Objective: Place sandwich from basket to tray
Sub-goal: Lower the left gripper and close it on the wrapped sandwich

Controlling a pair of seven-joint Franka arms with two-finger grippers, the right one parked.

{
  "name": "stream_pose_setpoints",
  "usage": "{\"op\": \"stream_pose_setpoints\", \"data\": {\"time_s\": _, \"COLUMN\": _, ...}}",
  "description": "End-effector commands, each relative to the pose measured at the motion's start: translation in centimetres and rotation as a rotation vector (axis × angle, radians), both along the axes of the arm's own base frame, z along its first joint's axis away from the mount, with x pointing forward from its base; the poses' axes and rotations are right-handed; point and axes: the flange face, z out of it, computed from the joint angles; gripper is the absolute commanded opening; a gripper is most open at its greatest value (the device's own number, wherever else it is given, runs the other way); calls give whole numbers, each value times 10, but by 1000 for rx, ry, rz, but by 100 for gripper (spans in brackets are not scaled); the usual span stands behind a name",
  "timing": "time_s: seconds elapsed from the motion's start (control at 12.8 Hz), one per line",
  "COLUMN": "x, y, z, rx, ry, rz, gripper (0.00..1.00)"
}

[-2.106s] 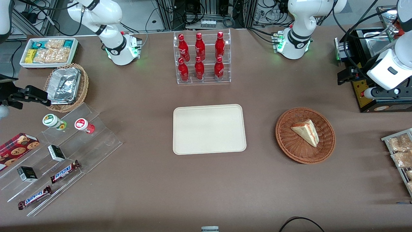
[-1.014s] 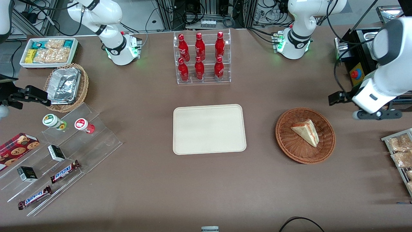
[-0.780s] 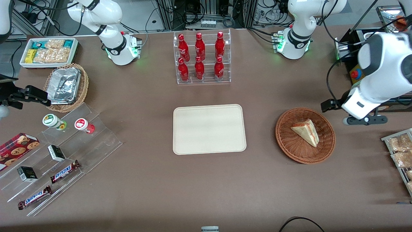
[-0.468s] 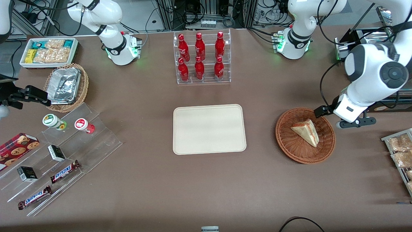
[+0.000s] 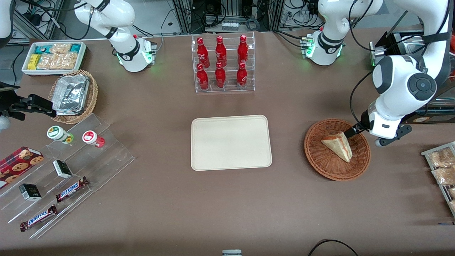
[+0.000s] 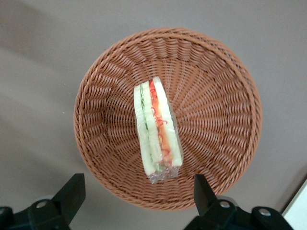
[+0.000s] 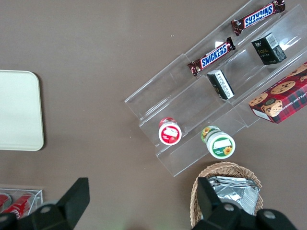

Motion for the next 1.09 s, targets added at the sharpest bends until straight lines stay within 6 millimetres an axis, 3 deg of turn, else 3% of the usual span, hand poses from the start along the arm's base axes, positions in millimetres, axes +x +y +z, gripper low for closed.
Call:
{"op": "stream_pose_setpoints", "data": {"time_s": 0.0, "x": 4, "y": -7, "z": -13, "rx": -7, "ry": -20, "rz": 157, "gripper": 100}}
{"op": "stream_pose_setpoints", "data": {"time_s": 0.39, "x": 10, "y": -25, "z": -41, "rx": -12, "ry": -19, "rz": 236, "gripper": 100}}
{"op": "stream_pose_setpoints", "data": {"time_s": 1.01, "x": 8, "y": -26, "z": -81, "rx": -17, "ry": -2, "rz": 260, "gripper": 100}}
